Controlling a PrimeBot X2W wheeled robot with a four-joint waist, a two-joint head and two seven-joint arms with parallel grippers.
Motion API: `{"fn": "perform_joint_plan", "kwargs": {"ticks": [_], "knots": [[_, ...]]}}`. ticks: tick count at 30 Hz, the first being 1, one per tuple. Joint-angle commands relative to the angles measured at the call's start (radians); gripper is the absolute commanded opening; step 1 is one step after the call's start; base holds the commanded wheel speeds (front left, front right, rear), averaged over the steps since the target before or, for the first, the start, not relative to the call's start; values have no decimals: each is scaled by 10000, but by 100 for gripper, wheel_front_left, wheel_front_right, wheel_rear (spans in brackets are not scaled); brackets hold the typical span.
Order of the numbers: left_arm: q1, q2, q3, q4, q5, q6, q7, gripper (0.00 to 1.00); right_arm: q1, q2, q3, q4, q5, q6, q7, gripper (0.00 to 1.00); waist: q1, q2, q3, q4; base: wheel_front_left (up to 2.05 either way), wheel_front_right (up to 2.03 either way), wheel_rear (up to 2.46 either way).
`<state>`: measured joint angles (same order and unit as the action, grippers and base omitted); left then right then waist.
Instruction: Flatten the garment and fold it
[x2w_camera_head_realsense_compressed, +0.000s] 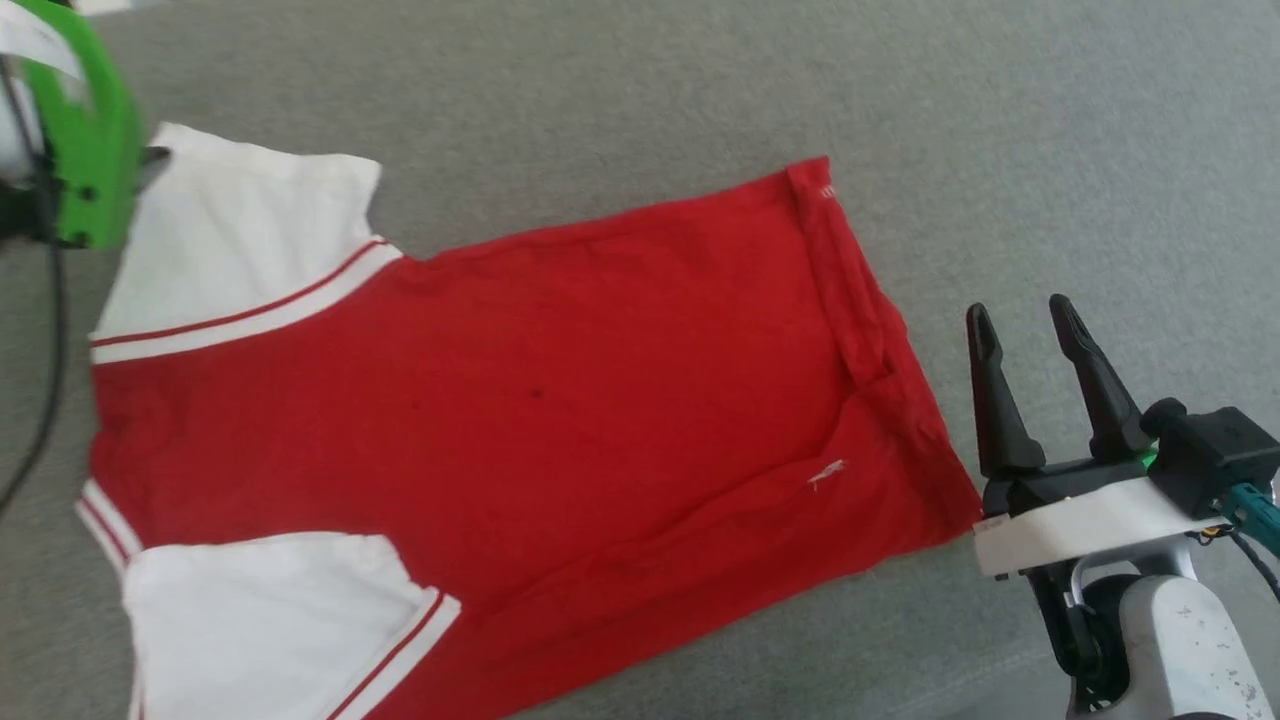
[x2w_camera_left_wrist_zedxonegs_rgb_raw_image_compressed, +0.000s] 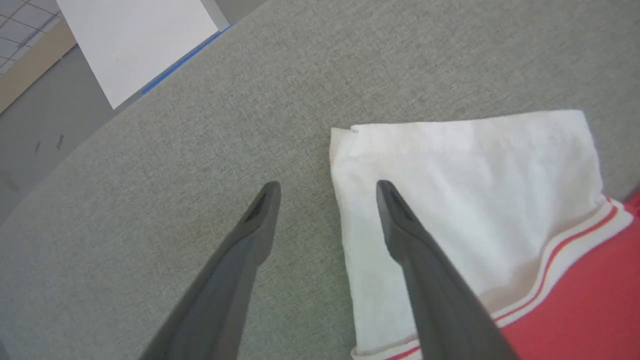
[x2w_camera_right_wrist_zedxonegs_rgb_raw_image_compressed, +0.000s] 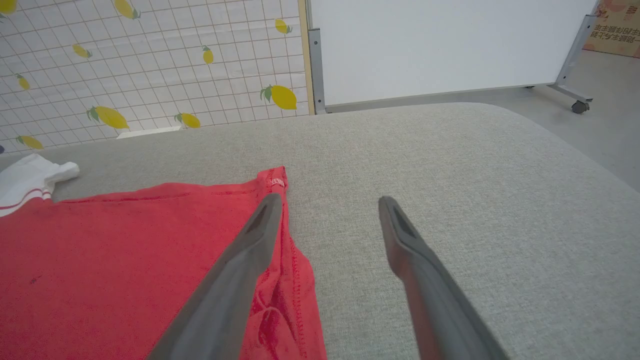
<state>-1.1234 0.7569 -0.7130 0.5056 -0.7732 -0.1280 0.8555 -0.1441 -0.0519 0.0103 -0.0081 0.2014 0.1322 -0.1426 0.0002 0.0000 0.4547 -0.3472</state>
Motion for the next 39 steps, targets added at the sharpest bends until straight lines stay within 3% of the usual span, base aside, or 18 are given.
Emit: {"fn": "perform_joint_plan", "kwargs": {"ticks": [1, 12, 13, 14, 15, 22, 29, 32, 39], "knots": [[-241, 209, -47, 35, -127, -24, 129, 100, -206, 15, 56, 74, 117, -15, -126, 100, -2, 0, 567, -526, 0, 0, 0], [-462, 525, -431, 448, -133, -26, 213, 100, -433, 16, 129, 570, 304, -15, -425, 100, -2, 0, 926, -653, 0, 0, 0], [-445, 515, -469, 502, -175, -26, 305, 75, -449, 16, 131, 589, 308, -15, -439, 100, -2, 0, 934, -647, 0, 0, 0], [-428, 492, -489, 553, -271, -26, 414, 20, -463, 16, 131, 610, 308, -15, -453, 100, -2, 0, 937, -636, 0, 0, 0], [-422, 467, -468, 597, -363, -26, 467, 0, -473, 16, 128, 625, 304, -15, -461, 100, -2, 0, 936, -625, 0, 0, 0], [-392, 207, -576, 540, -498, -26, 49, 0, -483, 16, -57, 650, 41, -15, -363, 100, -2, 0, 613, -330, 0, 0, 0], [-202, -423, -426, 449, -518, 113, -1630, 0, -472, -67, -396, 196, -868, -15, 579, 100, -2, 0, -241, 448, 0, 0, 0], [-87, -762, -428, 240, -443, 153, -2294, 0, -496, -524, -382, -59, -908, -15, 1451, 100, -2, 0, -570, 922, 0, 0, 0], [493, -1035, -685, -905, -105, 128, -3588, 0, -1304, -2514, 228, -379, -223, -15, 4673, 100, -2, 0, -1003, 2007, 0, 0, 0]]}}
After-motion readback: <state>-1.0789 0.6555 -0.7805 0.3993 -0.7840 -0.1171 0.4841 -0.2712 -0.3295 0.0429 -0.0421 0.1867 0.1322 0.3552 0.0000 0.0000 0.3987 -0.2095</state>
